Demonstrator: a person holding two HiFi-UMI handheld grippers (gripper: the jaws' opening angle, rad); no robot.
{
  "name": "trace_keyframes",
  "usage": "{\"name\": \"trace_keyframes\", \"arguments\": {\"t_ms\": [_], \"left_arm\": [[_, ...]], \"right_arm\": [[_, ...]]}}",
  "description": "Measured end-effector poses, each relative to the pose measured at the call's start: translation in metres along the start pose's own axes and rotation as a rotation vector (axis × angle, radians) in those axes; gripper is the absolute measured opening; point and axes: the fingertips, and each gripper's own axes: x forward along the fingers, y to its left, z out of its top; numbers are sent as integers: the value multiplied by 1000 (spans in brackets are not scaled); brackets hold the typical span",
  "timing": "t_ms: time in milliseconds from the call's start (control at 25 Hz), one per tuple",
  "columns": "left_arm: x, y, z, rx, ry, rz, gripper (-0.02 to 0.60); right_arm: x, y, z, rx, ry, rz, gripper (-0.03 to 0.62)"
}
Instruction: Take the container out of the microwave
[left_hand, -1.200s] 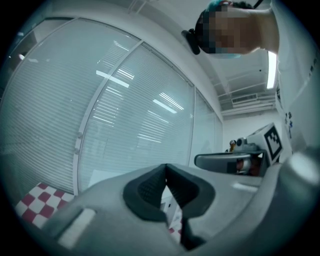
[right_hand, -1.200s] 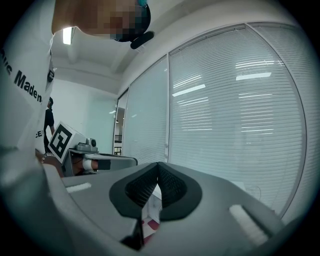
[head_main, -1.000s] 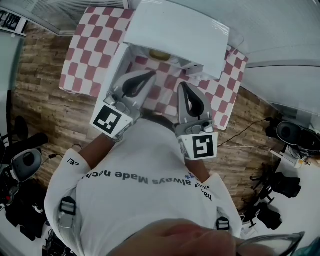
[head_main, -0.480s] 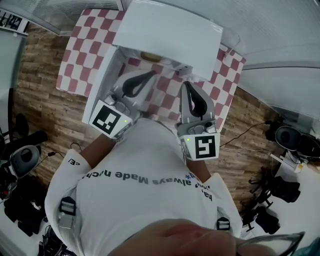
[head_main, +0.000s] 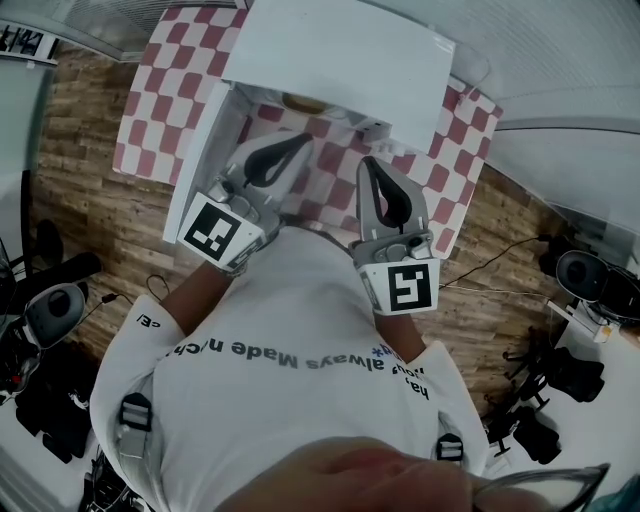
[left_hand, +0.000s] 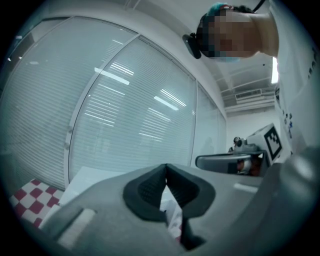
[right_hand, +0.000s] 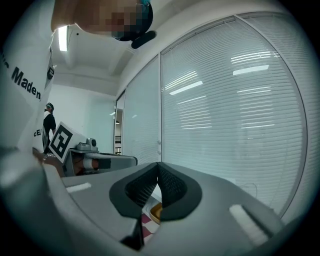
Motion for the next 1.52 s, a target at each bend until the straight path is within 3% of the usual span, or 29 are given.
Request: {"name": "trace_keyframes", "arguments": {"t_ms": [720, 1520], "left_arm": [[-16, 29, -90, -60, 157, 47, 40], [3, 91, -169, -133, 230, 106, 63]], "right_arm": [[19, 17, -95, 85, 158, 24, 26], [80, 8, -182, 141, 262, -7, 58]]}}
